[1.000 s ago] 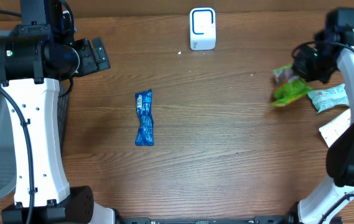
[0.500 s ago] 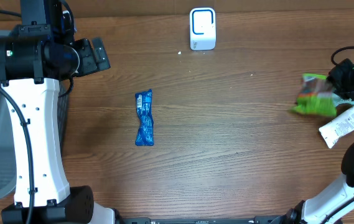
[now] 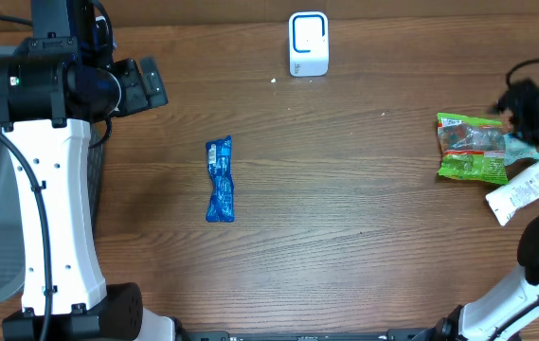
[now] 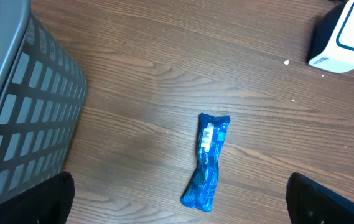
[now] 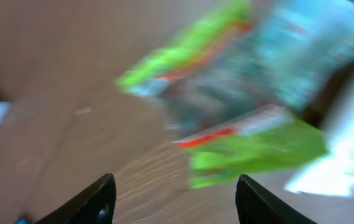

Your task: Scan the item barcode

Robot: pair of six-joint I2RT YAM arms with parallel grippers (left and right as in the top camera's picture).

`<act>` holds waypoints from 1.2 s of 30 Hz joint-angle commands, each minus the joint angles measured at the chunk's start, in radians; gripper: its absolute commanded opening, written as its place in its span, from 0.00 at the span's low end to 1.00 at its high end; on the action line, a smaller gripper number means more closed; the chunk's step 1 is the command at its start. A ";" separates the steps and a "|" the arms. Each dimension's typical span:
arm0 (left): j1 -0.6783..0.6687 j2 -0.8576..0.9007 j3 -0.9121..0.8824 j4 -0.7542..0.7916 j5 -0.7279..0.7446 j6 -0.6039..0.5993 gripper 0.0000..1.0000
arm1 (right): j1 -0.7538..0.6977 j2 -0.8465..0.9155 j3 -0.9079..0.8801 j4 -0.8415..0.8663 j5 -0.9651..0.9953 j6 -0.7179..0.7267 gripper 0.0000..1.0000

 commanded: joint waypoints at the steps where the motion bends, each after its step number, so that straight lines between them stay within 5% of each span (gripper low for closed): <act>1: -0.007 -0.003 0.018 0.002 -0.006 0.011 1.00 | 0.099 -0.044 0.050 0.014 -0.220 -0.095 0.63; 21: -0.007 -0.003 0.019 0.002 -0.006 0.011 1.00 | 0.960 0.227 0.024 0.516 -0.231 0.064 0.63; 36: -0.007 -0.003 0.019 0.002 -0.006 0.011 1.00 | 1.195 0.375 0.024 0.669 -0.109 0.071 0.63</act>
